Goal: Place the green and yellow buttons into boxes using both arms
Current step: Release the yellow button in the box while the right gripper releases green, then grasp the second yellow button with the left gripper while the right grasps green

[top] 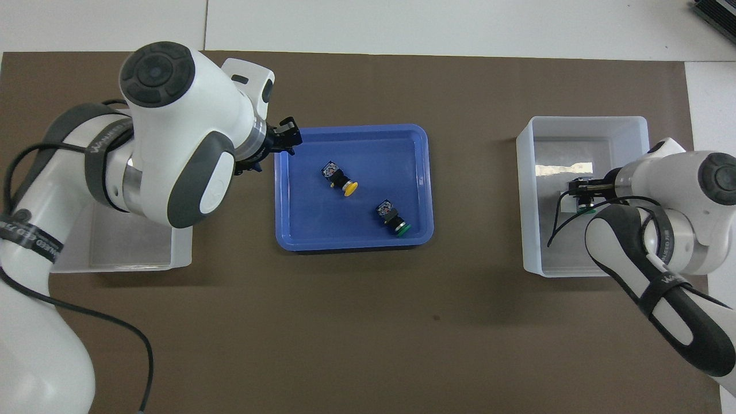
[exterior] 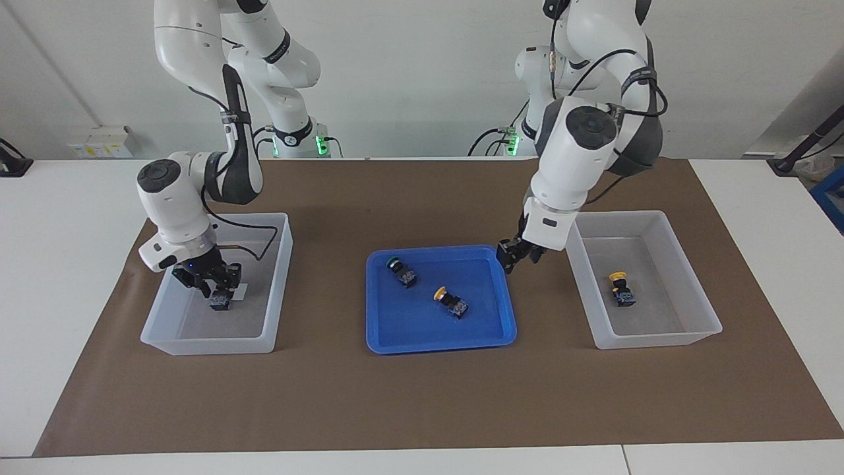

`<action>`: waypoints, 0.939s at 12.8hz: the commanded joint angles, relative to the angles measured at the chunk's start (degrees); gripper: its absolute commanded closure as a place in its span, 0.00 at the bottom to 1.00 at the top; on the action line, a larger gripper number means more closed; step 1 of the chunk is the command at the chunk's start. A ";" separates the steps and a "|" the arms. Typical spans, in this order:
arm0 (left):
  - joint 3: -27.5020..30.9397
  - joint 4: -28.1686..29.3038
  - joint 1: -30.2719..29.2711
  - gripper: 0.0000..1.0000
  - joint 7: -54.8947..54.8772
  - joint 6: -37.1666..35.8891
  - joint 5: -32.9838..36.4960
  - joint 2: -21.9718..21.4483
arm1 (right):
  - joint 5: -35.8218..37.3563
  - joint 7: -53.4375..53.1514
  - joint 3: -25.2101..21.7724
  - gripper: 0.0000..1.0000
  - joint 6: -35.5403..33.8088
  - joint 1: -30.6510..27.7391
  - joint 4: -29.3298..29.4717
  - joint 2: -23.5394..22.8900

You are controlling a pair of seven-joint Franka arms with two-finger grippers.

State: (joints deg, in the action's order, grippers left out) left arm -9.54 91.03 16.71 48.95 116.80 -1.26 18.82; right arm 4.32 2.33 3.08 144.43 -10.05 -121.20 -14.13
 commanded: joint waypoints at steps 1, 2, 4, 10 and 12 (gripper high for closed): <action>0.93 6.87 2.97 0.32 7.80 11.13 -1.11 -0.46 | -1.33 0.31 0.52 0.00 -0.80 -0.41 0.08 1.29; 0.93 7.23 3.85 0.32 10.26 14.39 -1.11 0.94 | -1.33 0.22 0.52 0.00 -2.90 -0.32 0.78 2.69; 1.02 7.14 5.61 0.32 16.15 21.33 -1.11 4.36 | -1.42 0.22 0.61 0.00 -6.24 1.08 1.40 5.41; 1.28 9.50 5.96 0.32 16.61 28.29 -0.94 7.98 | -2.20 -2.41 0.69 0.00 -14.95 8.97 3.78 12.18; 1.28 11.79 5.96 0.32 16.53 31.28 -0.94 7.98 | -3.62 -2.50 0.69 0.00 -16.02 13.98 3.86 12.81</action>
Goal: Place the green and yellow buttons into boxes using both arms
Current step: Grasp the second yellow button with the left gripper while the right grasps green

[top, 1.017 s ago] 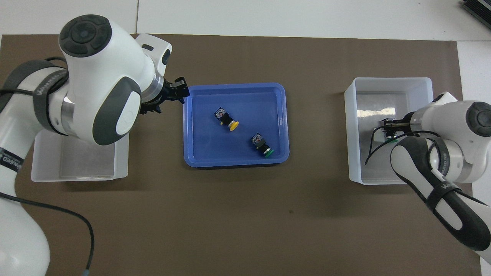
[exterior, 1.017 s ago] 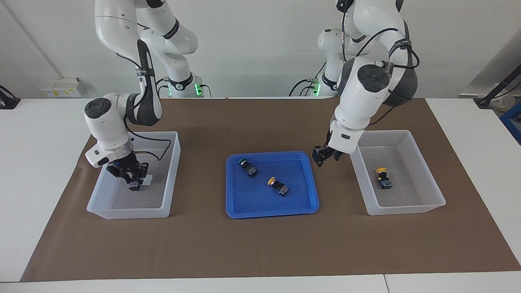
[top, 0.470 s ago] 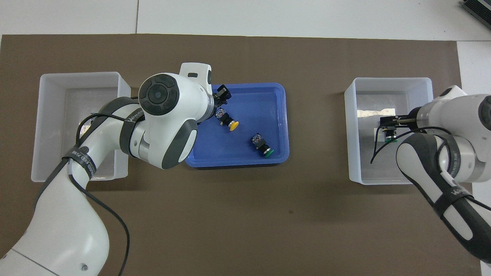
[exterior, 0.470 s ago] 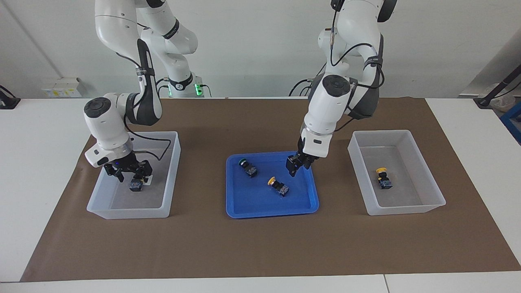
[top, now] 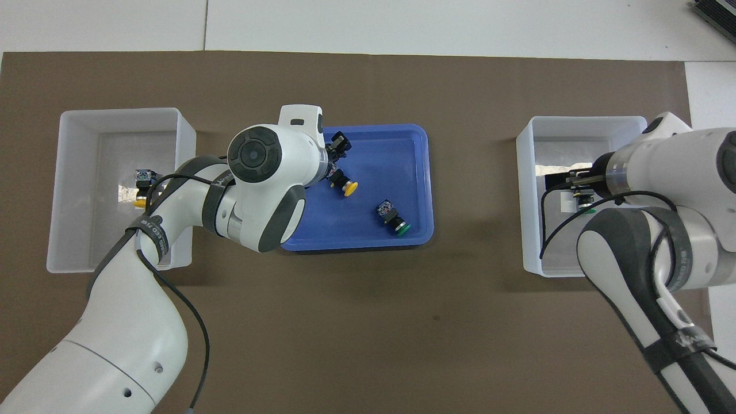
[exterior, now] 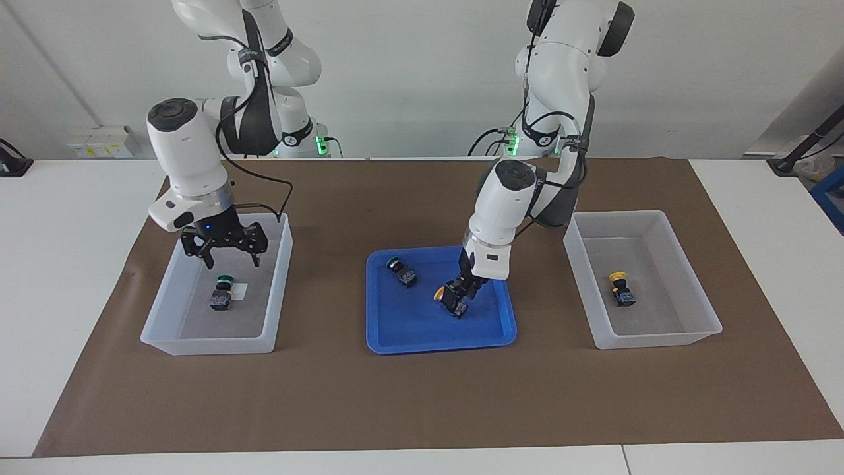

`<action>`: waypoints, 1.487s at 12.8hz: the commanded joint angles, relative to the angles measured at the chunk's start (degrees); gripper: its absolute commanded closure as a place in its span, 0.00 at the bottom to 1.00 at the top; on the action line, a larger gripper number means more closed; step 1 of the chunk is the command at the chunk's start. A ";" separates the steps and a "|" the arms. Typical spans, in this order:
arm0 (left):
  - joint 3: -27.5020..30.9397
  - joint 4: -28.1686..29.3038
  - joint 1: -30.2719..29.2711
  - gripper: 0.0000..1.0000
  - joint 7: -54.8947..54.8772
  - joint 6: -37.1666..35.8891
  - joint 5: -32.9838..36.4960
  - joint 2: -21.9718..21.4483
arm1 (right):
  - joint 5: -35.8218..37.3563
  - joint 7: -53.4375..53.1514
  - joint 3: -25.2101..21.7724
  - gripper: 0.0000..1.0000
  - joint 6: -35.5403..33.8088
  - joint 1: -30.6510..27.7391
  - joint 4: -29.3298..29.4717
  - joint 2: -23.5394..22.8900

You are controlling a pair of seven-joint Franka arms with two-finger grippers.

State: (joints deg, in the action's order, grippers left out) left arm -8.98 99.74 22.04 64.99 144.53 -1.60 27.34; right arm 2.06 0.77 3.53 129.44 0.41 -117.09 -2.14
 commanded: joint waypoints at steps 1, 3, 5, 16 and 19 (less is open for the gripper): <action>0.72 4.05 0.72 0.32 0.49 4.01 -0.59 -0.53 | -1.44 -0.94 0.25 0.00 -0.69 5.89 -0.07 0.83; 0.63 6.42 0.81 0.32 0.58 6.63 -0.59 -0.53 | -1.44 -0.68 0.86 0.00 0.19 9.06 -0.07 0.04; 0.63 7.13 0.81 0.32 1.45 9.28 -0.59 -0.53 | -1.44 -1.99 0.95 0.00 2.47 13.80 1.15 -2.76; 0.54 8.89 2.30 0.56 2.07 14.21 -0.59 0.70 | -0.04 -9.53 0.87 0.00 18.73 27.43 4.24 -18.58; 0.63 8.89 2.22 0.79 1.81 13.86 -0.51 0.70 | 5.05 -13.15 0.87 0.00 22.52 28.15 3.54 -21.15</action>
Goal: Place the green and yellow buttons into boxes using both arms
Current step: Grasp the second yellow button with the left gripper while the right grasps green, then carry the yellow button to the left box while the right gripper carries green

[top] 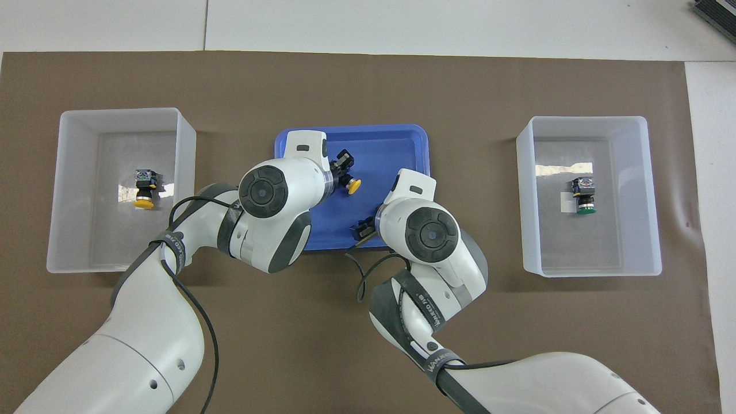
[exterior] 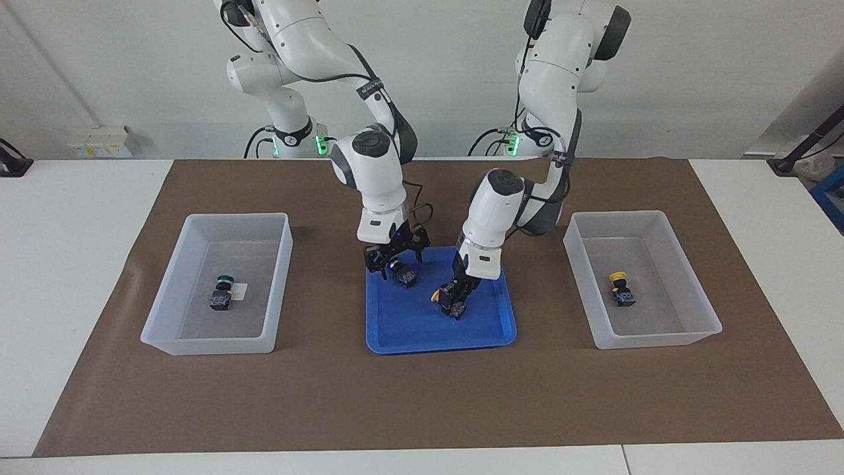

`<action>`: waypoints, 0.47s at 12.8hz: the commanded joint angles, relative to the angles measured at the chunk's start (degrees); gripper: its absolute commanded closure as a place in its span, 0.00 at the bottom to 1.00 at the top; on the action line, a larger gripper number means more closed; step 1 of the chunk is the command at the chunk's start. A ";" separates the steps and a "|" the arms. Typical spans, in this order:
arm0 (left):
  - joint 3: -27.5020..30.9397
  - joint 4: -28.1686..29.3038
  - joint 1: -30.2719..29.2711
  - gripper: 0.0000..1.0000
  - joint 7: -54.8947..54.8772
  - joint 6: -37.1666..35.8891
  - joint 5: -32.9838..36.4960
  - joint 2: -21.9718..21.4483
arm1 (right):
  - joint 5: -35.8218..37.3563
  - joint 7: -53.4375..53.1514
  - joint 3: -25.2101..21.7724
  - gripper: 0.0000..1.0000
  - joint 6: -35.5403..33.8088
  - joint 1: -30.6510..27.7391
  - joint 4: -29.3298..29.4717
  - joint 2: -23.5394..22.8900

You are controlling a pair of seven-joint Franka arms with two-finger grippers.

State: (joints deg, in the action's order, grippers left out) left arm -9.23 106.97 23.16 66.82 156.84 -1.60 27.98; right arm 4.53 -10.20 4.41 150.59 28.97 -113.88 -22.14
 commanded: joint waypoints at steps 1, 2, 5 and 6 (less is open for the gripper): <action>0.88 1.67 1.01 0.87 -0.11 1.28 -0.51 0.06 | 2.76 -2.20 -0.02 0.00 1.37 -0.41 0.15 -1.16; 0.88 1.58 0.66 0.95 -0.38 1.01 -0.33 -0.03 | 2.85 -2.20 -0.02 0.00 1.46 -0.67 0.15 -1.16; 0.88 -1.83 -1.27 1.00 -5.55 -5.28 -0.16 -0.03 | 2.85 -2.20 -0.02 0.67 1.46 -0.85 0.15 -1.16; 0.79 -4.98 -2.15 1.00 -6.61 -10.10 -0.07 0.23 | 2.85 -2.11 -0.11 1.00 1.37 -1.02 0.24 -0.98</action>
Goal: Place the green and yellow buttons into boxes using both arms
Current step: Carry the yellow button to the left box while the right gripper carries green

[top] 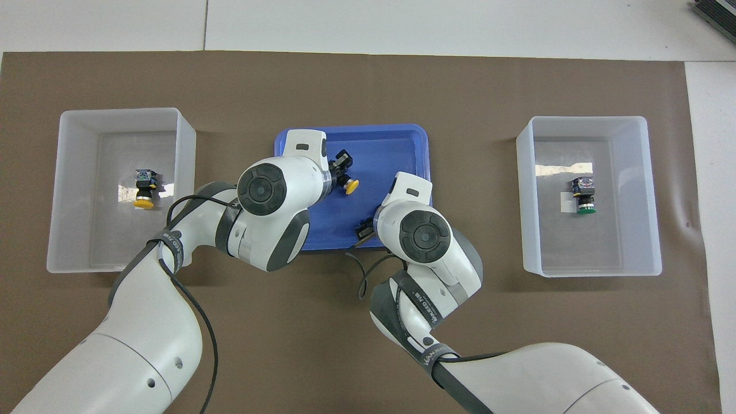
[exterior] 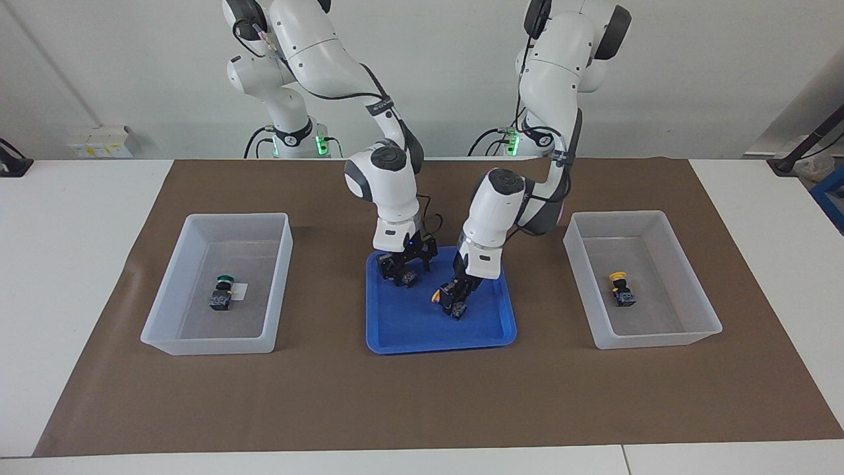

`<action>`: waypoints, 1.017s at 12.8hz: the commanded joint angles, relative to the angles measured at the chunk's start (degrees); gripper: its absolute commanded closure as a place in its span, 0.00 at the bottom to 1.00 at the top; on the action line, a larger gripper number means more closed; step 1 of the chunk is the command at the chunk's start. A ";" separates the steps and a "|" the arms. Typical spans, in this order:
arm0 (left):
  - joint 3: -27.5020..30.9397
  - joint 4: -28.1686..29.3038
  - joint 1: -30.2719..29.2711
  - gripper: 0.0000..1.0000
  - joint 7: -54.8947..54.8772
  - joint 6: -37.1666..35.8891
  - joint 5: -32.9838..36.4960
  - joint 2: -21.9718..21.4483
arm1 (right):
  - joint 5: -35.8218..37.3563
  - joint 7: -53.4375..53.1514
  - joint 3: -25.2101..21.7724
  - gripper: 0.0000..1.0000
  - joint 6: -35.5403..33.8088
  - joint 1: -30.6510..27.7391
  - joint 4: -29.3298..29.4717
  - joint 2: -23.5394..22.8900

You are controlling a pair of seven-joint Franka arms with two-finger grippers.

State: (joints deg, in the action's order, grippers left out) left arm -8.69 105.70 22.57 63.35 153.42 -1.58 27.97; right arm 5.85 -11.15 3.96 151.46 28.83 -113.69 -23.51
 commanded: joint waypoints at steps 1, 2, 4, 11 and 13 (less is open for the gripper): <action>0.34 -7.84 -1.65 1.00 -3.40 -11.69 0.18 0.94 | 1.53 -1.85 0.17 1.00 -0.02 -0.88 0.13 0.92; 0.25 -11.36 -2.09 1.00 -3.40 -15.48 0.18 1.73 | 1.53 -1.86 0.08 1.00 -0.20 -1.14 0.13 1.88; 0.25 -17.61 -2.97 1.00 -3.40 -23.65 0.00 3.22 | 1.53 -1.86 -0.01 1.00 -1.51 -2.46 0.05 3.90; -0.01 -23.96 -12.80 1.00 -23.49 -47.13 -0.17 -2.04 | 1.27 -2.47 0.17 1.00 -8.90 -13.07 -7.24 19.54; -0.01 -26.06 -16.92 1.00 -32.19 -52.67 -0.35 -2.83 | 1.27 -2.21 0.17 1.00 -13.88 -15.89 -7.60 22.36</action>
State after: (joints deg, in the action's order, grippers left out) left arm -8.14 81.19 9.01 38.21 106.09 -1.53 26.57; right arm 5.86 -11.81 3.48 140.56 15.59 -118.21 -5.35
